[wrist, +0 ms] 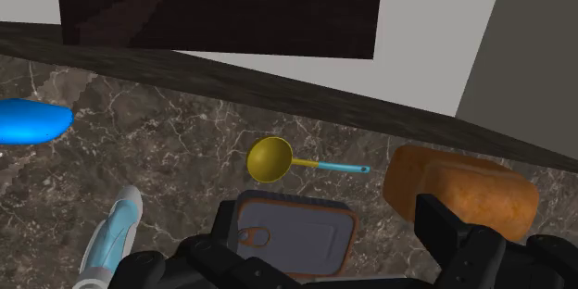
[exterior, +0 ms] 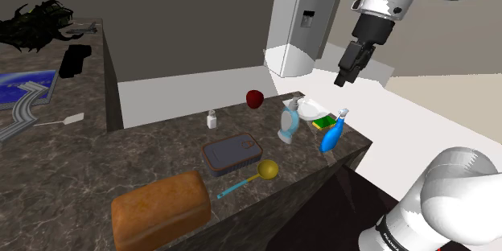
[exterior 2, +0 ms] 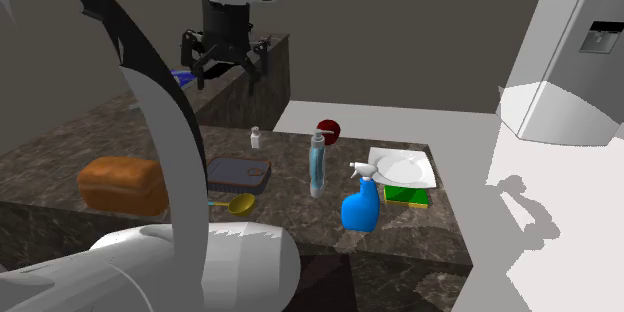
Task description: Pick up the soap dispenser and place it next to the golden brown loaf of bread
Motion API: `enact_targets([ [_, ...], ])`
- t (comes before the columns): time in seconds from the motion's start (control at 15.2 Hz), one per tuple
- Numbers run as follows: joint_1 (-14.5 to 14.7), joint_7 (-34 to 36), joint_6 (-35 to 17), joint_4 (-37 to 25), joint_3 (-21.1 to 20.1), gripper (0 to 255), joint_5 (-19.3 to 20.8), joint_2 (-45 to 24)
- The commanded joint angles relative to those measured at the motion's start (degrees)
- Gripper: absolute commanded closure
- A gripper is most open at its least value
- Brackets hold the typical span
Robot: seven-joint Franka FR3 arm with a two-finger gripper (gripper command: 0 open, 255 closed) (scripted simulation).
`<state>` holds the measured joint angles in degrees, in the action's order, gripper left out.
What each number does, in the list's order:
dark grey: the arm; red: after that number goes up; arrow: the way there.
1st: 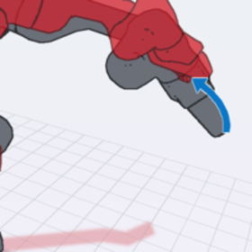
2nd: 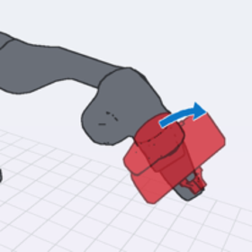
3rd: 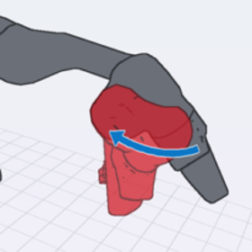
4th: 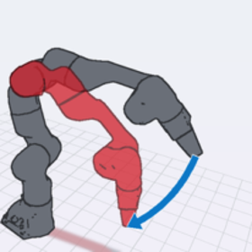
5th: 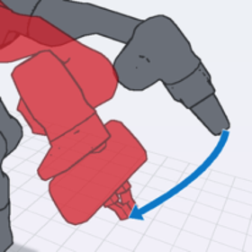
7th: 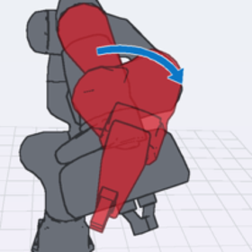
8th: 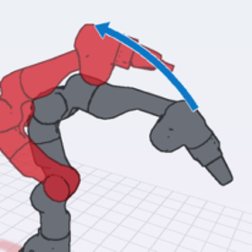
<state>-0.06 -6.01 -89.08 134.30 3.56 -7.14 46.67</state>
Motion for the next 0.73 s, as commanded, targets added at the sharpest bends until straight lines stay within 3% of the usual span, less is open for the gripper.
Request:
enact_targets([
  [0.0,0.0,0.0,0.0,0.0,0.0,0,0.0,0.0],
  [0.66,-3.97,-1.02,-26.14,14.38,2.16,0,2.27,-4.48],
])
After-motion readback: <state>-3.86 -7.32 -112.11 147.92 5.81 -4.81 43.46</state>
